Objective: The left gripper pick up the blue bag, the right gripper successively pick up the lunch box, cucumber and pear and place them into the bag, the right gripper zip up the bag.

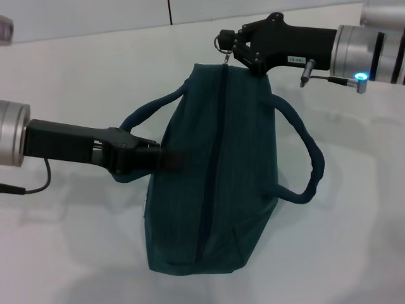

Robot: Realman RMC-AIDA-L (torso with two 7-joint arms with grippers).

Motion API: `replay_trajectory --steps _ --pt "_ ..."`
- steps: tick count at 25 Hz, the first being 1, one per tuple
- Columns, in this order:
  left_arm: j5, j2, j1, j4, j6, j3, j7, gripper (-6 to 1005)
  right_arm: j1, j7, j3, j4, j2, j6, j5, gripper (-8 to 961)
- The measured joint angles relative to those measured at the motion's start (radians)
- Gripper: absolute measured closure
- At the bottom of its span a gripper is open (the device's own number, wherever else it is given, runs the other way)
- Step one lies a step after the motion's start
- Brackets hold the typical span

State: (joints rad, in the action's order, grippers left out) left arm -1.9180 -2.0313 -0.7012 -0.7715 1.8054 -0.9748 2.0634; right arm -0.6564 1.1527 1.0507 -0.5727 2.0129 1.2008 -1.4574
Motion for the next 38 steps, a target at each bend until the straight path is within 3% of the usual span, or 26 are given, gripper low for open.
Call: replay_trajectory --steps 5,13,16,18,20,26,29,34,38 --pt "0.002 -0.013 -0.001 0.002 -0.025 0.027 -0.002 915 0.001 0.072 -0.002 -0.002 -0.003 0.009 0.0 798" --pt "0.006 -0.045 0.005 0.011 -0.037 0.171 -0.112 911 0.067 0.21 -0.011 -0.027 -0.016 0.069 0.001 795" --pt "0.035 -0.052 0.007 0.011 -0.049 0.197 -0.153 831 0.106 0.286 -0.011 -0.035 -0.041 0.104 -0.001 794" --pt "0.063 -0.051 0.011 0.011 -0.056 0.197 -0.17 752 0.125 0.347 -0.011 -0.033 -0.071 0.168 -0.001 793" --pt "0.082 -0.05 0.013 0.011 -0.063 0.198 -0.189 686 0.15 0.417 -0.029 -0.03 -0.111 0.271 0.006 702" --pt "0.092 -0.051 0.017 0.011 -0.075 0.198 -0.252 529 0.18 0.435 -0.181 -0.034 -0.127 0.433 0.003 448" --pt "0.106 -0.053 0.025 0.012 -0.078 0.198 -0.278 458 0.182 0.43 -0.214 -0.035 -0.146 0.484 0.001 330" --pt "0.14 -0.053 0.033 0.037 -0.086 0.198 -0.38 380 0.15 0.373 -0.211 -0.036 -0.169 0.584 -0.008 286" --pt "0.157 -0.053 0.036 0.065 -0.089 0.199 -0.468 380 0.077 0.354 -0.199 -0.037 -0.162 0.665 -0.116 286"
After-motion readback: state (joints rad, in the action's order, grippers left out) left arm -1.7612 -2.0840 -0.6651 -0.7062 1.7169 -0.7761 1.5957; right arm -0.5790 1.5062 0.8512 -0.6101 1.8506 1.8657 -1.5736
